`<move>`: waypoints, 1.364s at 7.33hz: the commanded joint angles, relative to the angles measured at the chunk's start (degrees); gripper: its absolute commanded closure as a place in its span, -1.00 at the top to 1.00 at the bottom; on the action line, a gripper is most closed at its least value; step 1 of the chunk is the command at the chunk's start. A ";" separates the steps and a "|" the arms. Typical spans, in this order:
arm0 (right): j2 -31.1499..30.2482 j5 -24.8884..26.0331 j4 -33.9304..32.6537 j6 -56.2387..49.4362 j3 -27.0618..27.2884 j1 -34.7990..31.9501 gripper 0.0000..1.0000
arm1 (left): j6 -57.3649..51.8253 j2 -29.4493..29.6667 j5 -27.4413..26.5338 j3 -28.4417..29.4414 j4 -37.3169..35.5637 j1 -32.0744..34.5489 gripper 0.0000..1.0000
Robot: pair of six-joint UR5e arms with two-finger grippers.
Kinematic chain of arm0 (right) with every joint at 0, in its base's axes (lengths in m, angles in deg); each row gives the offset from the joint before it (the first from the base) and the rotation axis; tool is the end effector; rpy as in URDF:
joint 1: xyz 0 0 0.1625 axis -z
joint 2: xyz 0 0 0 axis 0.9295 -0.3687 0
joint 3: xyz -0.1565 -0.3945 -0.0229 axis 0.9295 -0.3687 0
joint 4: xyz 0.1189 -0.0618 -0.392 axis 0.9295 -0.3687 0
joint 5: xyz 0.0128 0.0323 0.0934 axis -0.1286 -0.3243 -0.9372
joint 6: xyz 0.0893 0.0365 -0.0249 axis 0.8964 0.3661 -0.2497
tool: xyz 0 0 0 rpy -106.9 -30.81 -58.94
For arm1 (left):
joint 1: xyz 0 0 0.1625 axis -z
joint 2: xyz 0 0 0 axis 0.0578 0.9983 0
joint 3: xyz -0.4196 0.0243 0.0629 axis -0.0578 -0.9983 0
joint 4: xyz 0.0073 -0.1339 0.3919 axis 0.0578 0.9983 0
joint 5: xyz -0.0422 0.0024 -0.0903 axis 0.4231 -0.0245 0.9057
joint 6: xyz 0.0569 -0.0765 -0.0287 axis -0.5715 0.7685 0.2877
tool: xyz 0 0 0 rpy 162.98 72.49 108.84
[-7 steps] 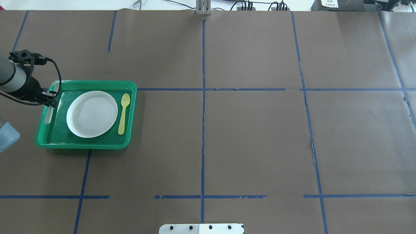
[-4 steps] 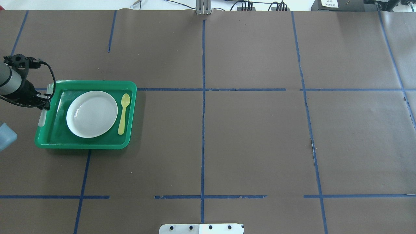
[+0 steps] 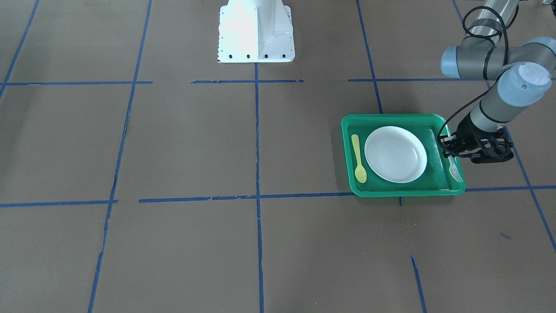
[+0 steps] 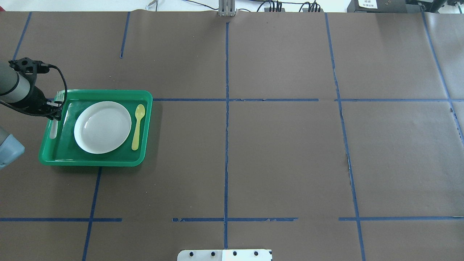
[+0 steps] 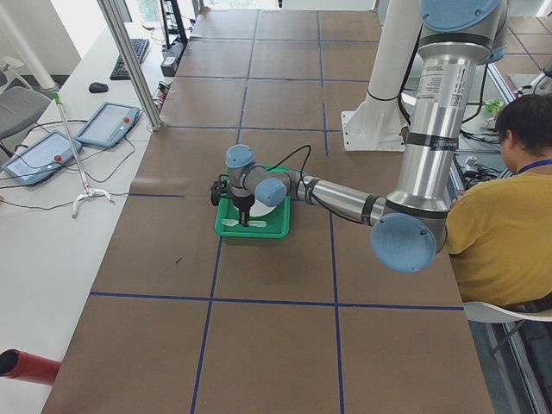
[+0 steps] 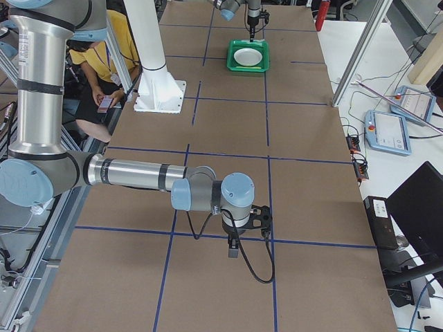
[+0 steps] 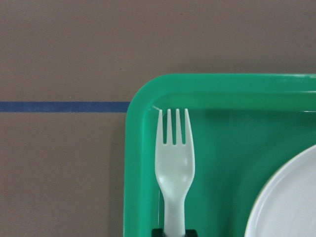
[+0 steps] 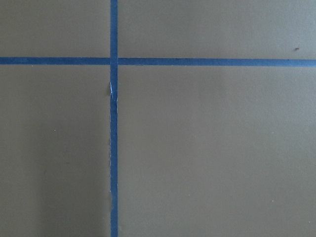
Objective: Place fork
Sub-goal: 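Lower the fork onto the tray beside the plate and open the gripper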
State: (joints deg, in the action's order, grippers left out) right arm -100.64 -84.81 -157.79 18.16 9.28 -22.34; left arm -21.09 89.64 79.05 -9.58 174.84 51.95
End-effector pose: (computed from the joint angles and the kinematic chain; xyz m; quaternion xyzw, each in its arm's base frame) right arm 0.0739 -0.4350 0.6817 0.0033 -0.3463 0.0110 0.9381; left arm 0.2601 -0.5169 0.5309 0.0166 0.3586 -0.0119 0.9333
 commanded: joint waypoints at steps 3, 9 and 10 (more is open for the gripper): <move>0.00 0.00 0.00 0.00 0.00 0.00 1.00 | -0.02 0.11 0.10 1.26 -0.04 -2.70 -1.00; 0.00 0.00 0.00 0.00 0.00 0.00 1.00 | -1.08 0.29 0.01 0.21 -0.22 -2.79 0.98; 0.00 0.00 0.00 0.00 0.00 0.00 1.00 | -1.17 -0.23 0.09 -1.02 -0.57 -2.45 1.00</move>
State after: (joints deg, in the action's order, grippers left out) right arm -100.64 -84.80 -157.79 18.16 9.28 -22.34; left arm -22.08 89.84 79.08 -9.37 174.60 49.22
